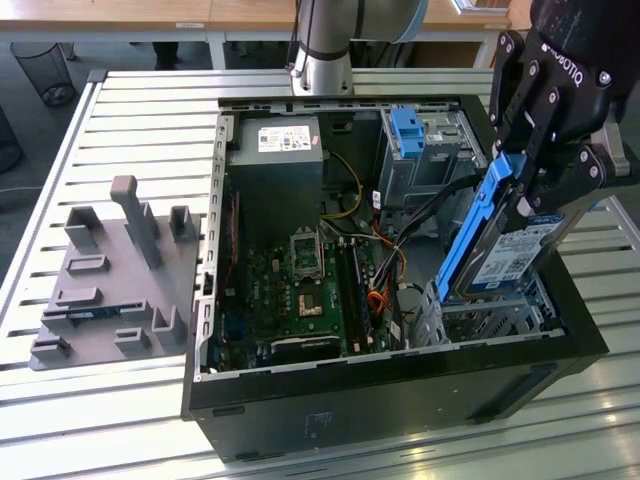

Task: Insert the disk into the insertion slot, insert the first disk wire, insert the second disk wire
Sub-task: 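Insert the disk into the insertion slot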

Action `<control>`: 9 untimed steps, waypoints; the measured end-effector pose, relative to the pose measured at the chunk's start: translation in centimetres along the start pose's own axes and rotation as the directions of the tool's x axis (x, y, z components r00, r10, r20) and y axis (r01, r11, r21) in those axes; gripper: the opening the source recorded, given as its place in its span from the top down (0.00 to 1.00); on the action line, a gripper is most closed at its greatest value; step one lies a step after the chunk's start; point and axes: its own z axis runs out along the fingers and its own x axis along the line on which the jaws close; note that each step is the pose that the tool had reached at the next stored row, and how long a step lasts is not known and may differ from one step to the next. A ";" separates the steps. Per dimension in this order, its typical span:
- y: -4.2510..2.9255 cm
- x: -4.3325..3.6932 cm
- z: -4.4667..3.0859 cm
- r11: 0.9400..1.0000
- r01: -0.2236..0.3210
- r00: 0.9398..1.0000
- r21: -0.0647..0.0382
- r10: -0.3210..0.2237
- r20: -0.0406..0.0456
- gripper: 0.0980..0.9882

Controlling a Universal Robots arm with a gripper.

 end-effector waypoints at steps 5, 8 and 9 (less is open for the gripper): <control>0.02 -0.15 0.22 1.000 0.000 1.000 0.000 0.000 0.001 0.70; 0.03 -0.16 0.36 1.000 0.000 1.000 0.000 0.000 0.000 0.70; 0.04 -0.16 0.42 1.000 0.000 1.000 0.000 0.000 0.000 0.70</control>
